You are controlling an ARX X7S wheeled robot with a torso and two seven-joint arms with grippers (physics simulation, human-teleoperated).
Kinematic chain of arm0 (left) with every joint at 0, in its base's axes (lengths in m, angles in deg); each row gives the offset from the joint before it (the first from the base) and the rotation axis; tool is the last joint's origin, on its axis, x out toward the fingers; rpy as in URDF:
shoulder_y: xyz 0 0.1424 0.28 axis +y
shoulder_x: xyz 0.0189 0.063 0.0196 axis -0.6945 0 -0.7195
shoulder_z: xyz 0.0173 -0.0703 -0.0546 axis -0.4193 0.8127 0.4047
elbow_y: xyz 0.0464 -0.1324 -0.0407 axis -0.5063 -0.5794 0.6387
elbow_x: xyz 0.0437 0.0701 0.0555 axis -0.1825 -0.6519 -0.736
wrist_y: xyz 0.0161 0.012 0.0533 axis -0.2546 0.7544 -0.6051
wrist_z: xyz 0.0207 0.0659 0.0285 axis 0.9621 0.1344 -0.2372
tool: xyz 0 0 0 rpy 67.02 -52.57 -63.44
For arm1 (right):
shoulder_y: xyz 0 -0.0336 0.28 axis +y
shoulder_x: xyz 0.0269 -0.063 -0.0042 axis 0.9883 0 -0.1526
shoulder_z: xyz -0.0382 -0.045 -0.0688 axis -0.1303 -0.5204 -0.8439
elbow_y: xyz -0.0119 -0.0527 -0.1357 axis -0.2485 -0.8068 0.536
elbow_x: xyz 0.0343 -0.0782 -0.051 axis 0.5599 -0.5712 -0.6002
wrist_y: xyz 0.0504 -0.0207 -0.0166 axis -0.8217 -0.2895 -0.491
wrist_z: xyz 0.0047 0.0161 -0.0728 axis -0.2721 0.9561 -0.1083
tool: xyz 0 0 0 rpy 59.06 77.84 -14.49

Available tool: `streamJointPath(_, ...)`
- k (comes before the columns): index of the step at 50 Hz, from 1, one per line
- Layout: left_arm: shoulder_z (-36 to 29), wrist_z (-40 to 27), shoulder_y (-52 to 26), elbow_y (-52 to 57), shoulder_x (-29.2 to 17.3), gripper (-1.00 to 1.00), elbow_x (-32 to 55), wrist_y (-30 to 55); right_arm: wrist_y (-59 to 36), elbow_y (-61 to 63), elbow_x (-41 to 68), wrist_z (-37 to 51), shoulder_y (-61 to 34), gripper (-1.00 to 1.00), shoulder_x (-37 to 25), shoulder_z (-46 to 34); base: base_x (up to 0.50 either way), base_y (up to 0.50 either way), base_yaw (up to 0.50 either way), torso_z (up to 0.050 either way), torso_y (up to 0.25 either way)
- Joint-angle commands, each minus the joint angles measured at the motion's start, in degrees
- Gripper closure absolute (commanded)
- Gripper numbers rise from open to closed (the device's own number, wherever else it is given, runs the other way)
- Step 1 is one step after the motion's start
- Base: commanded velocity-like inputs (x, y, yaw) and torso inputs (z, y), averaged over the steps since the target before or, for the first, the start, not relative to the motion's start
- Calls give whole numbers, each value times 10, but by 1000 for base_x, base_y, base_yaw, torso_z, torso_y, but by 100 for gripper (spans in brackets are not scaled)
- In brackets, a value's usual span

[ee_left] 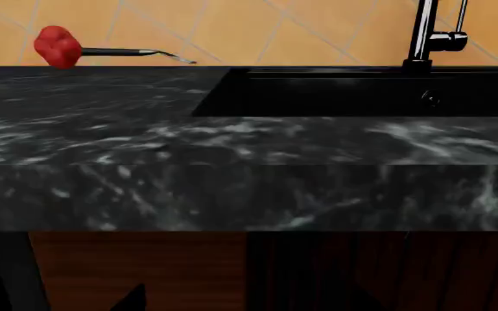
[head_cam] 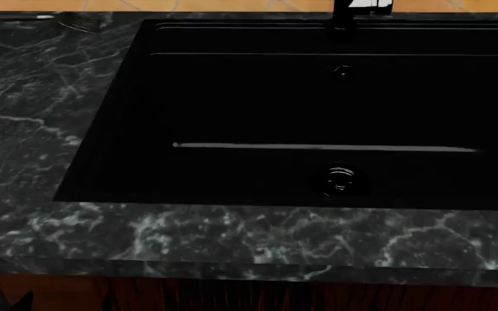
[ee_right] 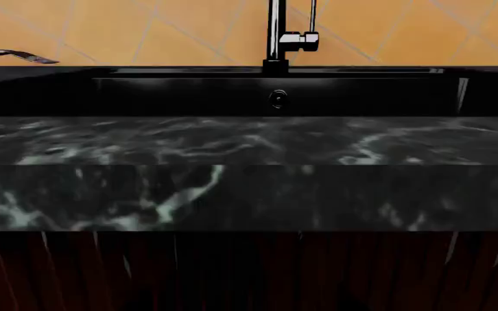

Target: Open the dishwasher door

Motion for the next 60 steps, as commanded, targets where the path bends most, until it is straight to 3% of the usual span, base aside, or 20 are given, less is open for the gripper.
streamJointPath(1, -8, -8, 0, 0, -7, -100, 7, -1, 2, -2, 7, 9, -1, -100, -7, -9, 0, 0, 0, 0, 0)
streamJointPath(13, -31, -28, -1, -3, -29, -100, 29, -4, -3, -3, 28, 37, -2, -100, -27, -35, 0, 0, 0, 0, 0)
streamJointPath(28, -48, -43, -2, -1, -42, -100, 38, -8, 7, -9, 46, 51, -3, -100, -39, -48, -483, 20, 0, 0, 0)
streamJointPath(42, -58, -51, -5, -6, -50, -100, 51, -15, 12, -3, 52, 63, -2, -100, -49, -60, 0, 0, 0, 0, 0)
streamJointPath(60, -71, -60, -9, -5, -59, -100, 69, -14, 13, -2, 66, 74, -3, -100, -61, -72, 0, 487, 0, 0, 0)
